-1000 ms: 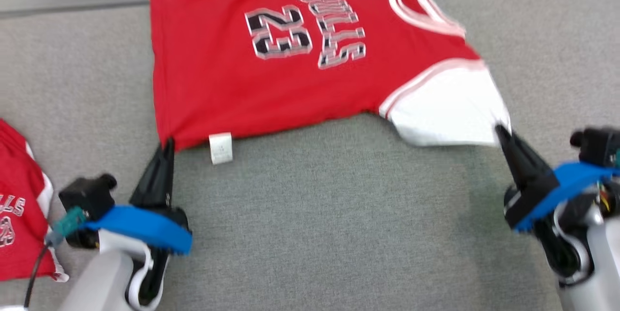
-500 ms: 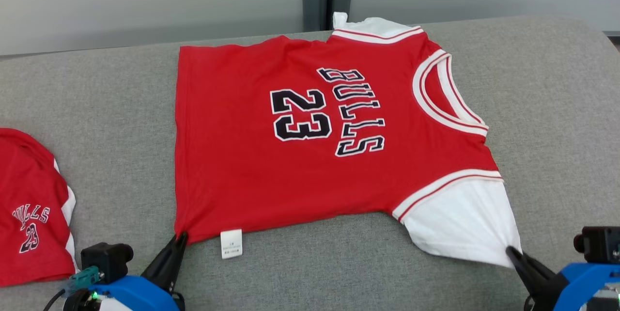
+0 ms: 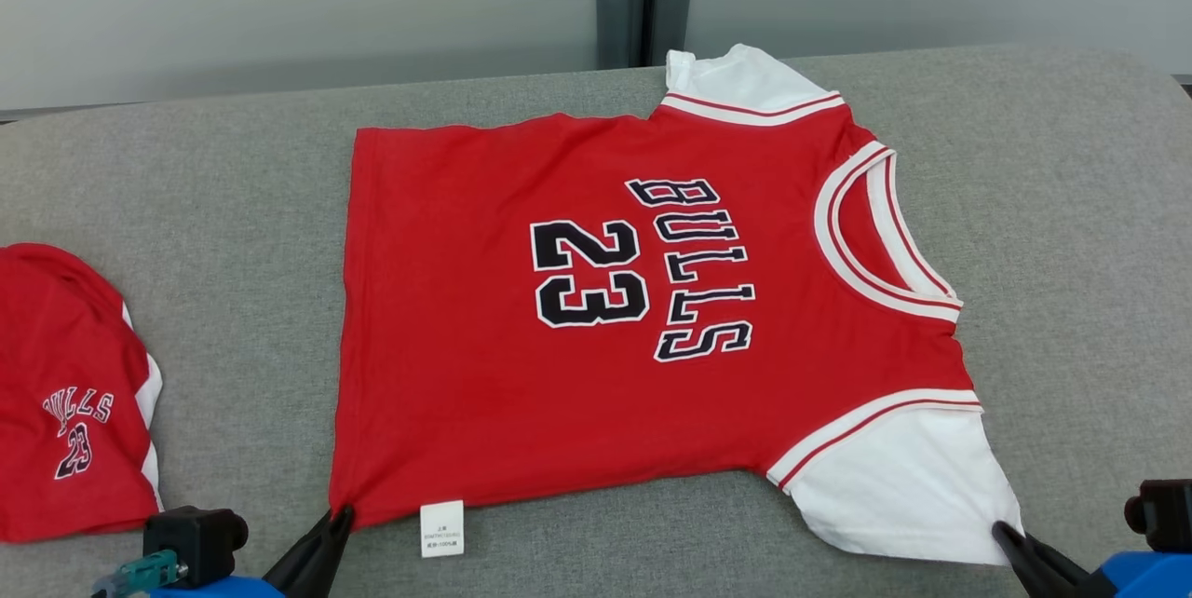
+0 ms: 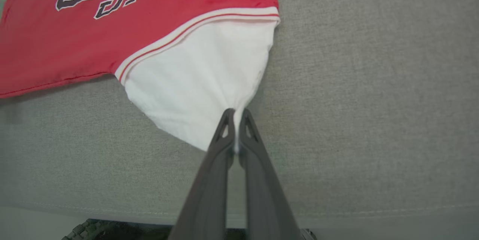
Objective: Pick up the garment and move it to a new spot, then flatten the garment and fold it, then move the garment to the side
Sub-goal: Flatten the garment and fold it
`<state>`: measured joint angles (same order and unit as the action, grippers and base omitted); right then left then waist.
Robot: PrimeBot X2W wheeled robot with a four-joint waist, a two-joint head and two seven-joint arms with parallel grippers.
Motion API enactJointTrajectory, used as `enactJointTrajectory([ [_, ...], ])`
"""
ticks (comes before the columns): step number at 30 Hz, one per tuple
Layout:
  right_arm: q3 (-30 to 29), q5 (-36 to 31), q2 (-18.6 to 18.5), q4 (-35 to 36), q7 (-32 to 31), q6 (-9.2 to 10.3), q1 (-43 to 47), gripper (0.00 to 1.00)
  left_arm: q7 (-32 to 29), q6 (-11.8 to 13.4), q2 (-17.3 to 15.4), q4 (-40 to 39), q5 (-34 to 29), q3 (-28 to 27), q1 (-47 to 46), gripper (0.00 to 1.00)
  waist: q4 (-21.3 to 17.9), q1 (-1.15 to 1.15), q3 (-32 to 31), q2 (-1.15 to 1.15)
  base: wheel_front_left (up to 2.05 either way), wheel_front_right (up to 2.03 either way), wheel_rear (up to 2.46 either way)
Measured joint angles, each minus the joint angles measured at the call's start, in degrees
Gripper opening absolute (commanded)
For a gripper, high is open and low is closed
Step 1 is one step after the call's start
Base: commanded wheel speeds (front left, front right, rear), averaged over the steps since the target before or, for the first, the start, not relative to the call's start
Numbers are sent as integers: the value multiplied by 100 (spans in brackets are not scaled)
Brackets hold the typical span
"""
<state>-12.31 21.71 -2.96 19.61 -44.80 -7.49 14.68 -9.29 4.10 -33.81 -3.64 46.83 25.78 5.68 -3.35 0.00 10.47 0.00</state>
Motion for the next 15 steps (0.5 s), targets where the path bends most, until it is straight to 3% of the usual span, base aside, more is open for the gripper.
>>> enactJointTrajectory([
  [6,213,-51,-198,-104,689,0,-348,0,-126,13,64,-253,-8,67,-229,0,28,0,30,0,0,0,0],
  [15,352,111,-737,-224,726,0,-1839,0,-174,-62,365,-185,246,-124,-1025,0,40,1,317,0,0,0,0],
])
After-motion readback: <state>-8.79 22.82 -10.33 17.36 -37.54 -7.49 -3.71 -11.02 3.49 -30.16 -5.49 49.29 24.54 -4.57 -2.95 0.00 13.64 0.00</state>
